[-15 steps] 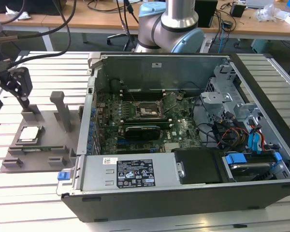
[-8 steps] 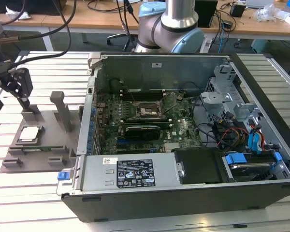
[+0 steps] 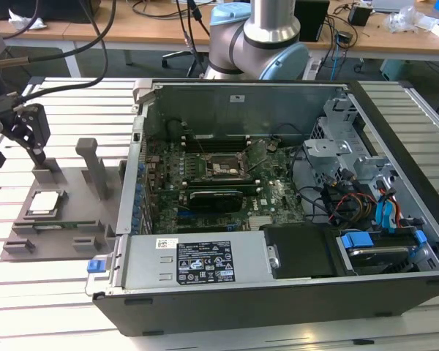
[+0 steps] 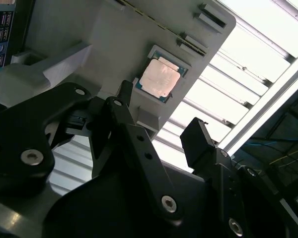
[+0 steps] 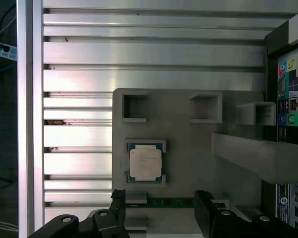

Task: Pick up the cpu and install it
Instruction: 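Pick up the cpu and move it towards the insertion slot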

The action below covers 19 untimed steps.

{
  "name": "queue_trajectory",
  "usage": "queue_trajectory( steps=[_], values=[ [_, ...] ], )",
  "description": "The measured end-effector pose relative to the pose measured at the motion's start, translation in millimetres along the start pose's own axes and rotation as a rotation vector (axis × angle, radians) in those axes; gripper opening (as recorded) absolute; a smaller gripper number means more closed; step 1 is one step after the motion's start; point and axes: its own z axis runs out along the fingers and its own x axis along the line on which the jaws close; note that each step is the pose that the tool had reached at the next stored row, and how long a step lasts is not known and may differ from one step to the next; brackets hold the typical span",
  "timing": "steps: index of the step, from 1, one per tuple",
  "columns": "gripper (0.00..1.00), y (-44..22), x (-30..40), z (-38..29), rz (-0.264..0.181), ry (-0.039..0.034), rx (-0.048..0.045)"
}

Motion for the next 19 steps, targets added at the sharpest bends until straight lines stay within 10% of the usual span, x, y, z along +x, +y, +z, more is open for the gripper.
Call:
queue_trajectory(
  steps=[19],
  values=[
    [0.66, 0.1, 0.1, 3.6, 0.0, -0.0001, 0.0]
  ],
)
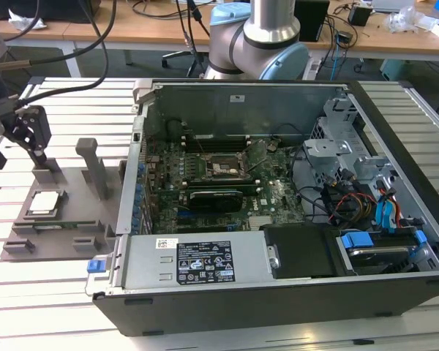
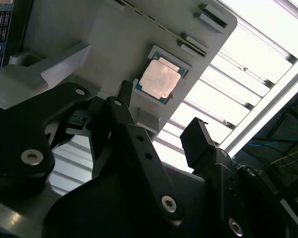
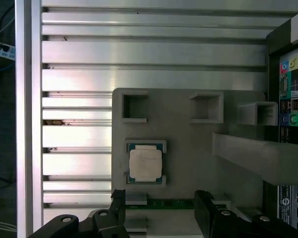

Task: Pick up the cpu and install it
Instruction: 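Pick up the cpu and move it towards the insertion slot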

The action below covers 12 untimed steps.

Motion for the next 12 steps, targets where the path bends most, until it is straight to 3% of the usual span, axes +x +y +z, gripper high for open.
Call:
queue_trajectory(
  steps=[12],
  values=[
    [0.66, 0.1, 0.1, 3.2, 0.0, 0.0, -0.0001]
  ],
)
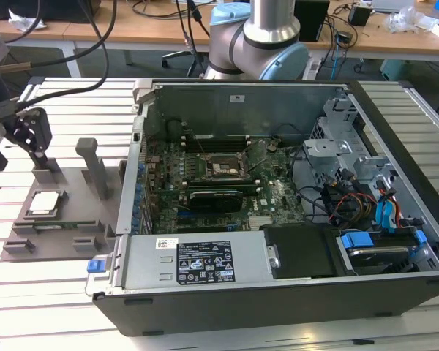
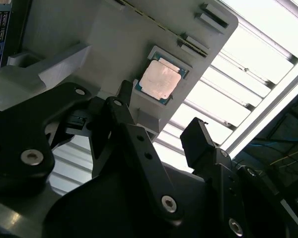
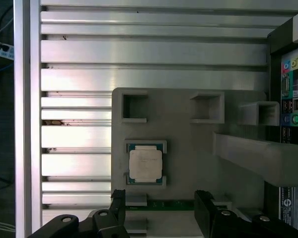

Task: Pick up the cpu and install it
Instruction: 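Pick up the cpu and move it towards the insertion slot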

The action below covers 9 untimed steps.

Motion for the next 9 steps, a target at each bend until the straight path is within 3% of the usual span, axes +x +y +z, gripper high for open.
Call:
queue_trajectory(
  steps=[9],
  values=[
    [0.66, 0.1, 0.2, 6.8, 0.0, 0.0002, 0.0001]
  ],
)
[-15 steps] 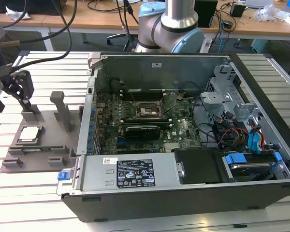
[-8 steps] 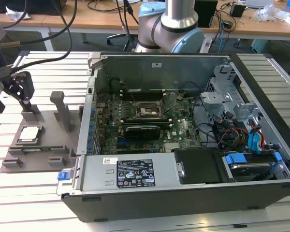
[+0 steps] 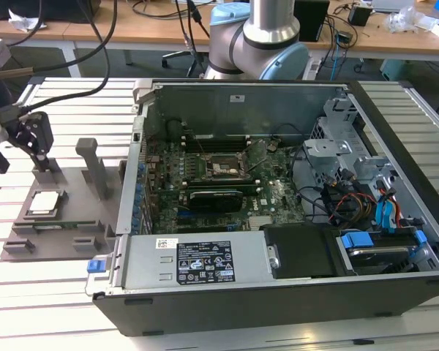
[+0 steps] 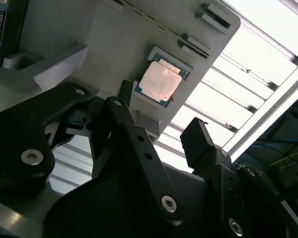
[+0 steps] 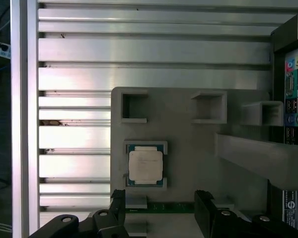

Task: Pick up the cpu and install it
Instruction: 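Pick up the cpu and move it towards the insertion slot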

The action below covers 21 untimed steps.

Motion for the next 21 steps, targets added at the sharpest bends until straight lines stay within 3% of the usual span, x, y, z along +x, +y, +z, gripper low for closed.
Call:
queue_trajectory(
  steps=[21],
  values=[
    [0.66, 0.0, 0.2, 8.8, 0.0, -0.0001, 0.0]
  ],
)
